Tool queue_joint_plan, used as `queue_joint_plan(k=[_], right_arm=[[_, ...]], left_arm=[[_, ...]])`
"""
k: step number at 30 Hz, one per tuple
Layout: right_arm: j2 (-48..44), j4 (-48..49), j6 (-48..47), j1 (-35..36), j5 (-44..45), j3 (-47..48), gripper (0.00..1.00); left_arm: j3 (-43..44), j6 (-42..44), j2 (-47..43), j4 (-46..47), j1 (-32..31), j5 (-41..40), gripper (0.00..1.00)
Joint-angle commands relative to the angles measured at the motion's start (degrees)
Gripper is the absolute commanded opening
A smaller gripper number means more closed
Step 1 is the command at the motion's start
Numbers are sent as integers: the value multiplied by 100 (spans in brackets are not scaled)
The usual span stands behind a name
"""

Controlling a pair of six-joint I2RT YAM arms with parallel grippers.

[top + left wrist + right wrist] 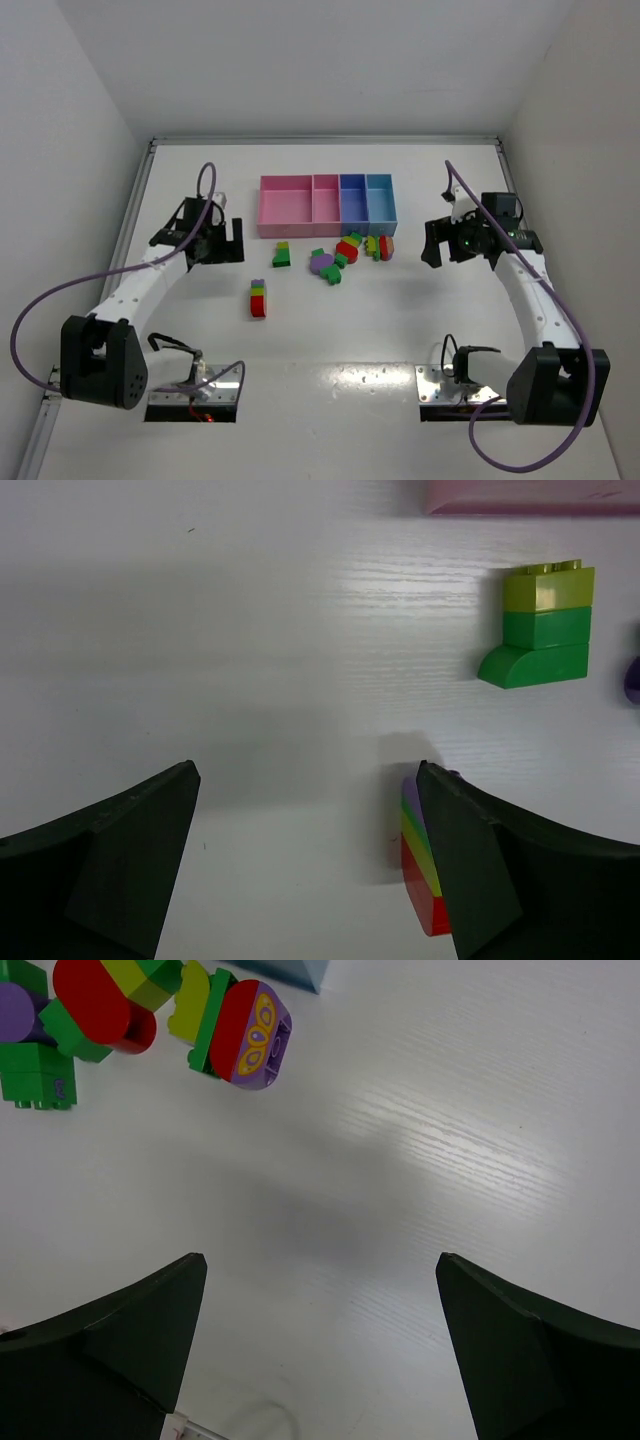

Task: Sort the legos into containers by color

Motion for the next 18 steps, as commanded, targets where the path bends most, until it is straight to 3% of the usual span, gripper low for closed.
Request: queue_joint_plan(k=[1,3,5,12,18], right_arm=[[-75,171,-5,-10,32,-24,99],[-22,171,-5,-10,32,-24,99],[39,171,-5,-10,32,-24,99],[102,171,-58,-10,147,-24,99],[102,109,-163,-10,261,-77,99]], left_arm=[[234,-434,-313,-113,-452,-176,97],[322,-672,-313,-236,-762,-545,97],[463,-997,-42,-481,-912,-258,97],[86,-1666,-50,-764,-1238,78,79],[-327,-1920,-173,-879,-1518,16,79]])
